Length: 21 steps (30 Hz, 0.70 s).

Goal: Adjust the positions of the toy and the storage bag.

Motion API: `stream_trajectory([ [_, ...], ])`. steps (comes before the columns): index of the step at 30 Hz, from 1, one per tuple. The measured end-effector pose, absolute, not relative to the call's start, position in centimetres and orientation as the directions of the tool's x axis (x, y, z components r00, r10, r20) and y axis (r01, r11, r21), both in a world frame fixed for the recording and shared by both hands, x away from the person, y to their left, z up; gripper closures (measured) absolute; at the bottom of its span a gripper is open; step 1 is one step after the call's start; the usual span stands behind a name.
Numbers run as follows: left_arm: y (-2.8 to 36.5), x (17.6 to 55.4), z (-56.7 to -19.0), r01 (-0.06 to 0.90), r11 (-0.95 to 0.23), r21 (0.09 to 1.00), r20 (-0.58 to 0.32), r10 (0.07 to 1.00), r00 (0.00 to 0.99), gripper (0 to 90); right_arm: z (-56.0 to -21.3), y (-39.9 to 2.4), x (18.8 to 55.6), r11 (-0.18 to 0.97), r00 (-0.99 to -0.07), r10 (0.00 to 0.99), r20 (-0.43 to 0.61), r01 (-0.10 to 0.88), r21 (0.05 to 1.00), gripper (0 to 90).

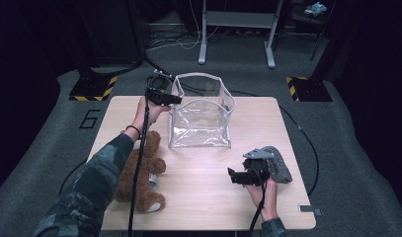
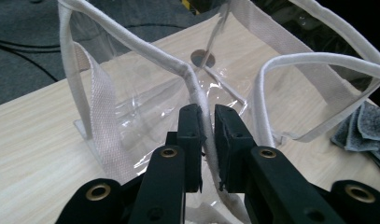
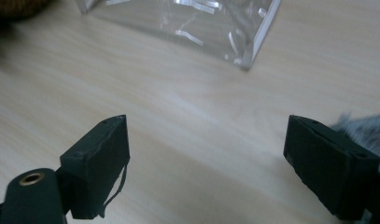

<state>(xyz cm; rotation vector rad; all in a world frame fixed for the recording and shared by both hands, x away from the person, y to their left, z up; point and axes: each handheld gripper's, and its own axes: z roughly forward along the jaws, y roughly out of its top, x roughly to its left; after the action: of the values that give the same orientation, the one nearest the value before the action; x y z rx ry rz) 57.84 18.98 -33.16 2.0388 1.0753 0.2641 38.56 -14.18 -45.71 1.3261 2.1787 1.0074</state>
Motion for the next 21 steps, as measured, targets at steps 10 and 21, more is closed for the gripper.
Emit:
stream_trajectory([
  [10,20.5,58.6,-33.4,0.622,-0.287,0.729,-0.135,0.830,0.541,51.0,-41.0,-14.3,43.2,0.259,-0.466,0.883,0.051,0.576,0.775,14.3],
  [21,21.1,59.1,-33.9,0.647,-0.260,0.717,-0.136,0.858,0.496,43.1,-36.9,-13.0,48.1,0.210,-0.469,0.876,0.113,0.581,0.786,14.9],
])
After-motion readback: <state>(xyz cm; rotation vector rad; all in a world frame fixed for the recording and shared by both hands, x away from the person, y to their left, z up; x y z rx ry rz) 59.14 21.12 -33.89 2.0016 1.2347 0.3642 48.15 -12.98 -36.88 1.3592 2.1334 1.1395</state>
